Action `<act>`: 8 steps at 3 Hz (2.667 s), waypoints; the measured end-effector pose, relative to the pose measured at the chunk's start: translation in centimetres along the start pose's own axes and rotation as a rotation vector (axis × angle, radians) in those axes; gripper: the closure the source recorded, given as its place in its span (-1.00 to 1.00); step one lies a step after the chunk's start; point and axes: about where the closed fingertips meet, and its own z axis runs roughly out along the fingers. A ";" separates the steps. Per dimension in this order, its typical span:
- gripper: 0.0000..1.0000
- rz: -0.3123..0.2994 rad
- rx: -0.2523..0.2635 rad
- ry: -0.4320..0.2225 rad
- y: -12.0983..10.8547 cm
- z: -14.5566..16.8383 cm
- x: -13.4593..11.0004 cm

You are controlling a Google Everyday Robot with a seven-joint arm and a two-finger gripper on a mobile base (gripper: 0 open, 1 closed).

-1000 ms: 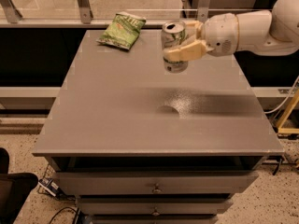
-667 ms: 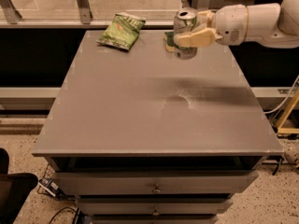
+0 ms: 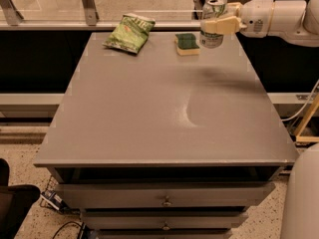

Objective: Move 7up can near sponge

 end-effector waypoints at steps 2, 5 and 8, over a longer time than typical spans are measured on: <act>1.00 0.048 0.137 0.058 -4.6 -0.6 2.9; 1.00 0.118 0.273 -0.006 -6.9 0.9 7.1; 1.00 0.078 0.386 0.014 -8.4 -1.7 7.1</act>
Offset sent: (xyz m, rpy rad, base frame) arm 0.0561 -0.0454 -0.0559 -0.0344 0.0985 -0.2608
